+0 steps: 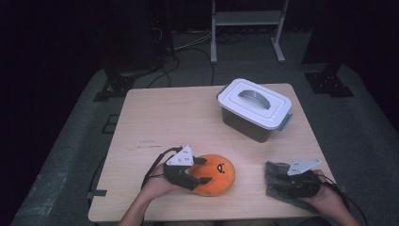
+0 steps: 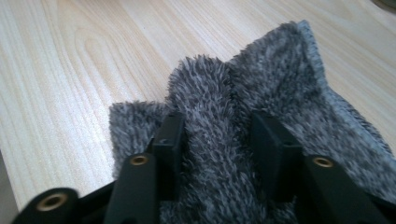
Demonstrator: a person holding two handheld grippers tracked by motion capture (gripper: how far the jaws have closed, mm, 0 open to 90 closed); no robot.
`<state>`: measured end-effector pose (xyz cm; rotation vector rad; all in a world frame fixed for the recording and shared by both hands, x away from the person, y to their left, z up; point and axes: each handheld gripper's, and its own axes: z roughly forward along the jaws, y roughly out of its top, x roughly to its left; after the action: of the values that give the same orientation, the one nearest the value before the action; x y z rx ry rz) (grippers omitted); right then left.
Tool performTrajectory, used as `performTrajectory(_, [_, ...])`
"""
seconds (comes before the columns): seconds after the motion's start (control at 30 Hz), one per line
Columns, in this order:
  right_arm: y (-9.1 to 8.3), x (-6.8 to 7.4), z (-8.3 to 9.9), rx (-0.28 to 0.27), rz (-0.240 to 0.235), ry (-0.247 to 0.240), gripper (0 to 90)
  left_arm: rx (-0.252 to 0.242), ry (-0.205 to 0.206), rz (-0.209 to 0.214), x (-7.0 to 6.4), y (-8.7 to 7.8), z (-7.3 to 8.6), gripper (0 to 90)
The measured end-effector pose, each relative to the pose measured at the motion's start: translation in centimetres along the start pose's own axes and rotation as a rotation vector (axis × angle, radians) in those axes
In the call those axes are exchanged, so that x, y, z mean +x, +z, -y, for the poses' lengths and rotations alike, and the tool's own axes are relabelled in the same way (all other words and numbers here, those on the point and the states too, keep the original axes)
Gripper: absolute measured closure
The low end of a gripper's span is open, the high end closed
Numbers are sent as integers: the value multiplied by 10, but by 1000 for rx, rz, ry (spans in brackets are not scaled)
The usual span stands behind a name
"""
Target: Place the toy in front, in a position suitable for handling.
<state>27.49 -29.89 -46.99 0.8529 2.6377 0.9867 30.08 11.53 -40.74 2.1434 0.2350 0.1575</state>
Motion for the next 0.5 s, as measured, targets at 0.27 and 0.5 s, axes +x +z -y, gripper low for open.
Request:
performTrajectory(0.27, [-2,2,1,1,34,55,733,16,-19,-11,6,2,12,397])
performTrajectory(0.5, [-6,-7,-1,16,-15,182,779,0,-22,-6,6,10,14,449])
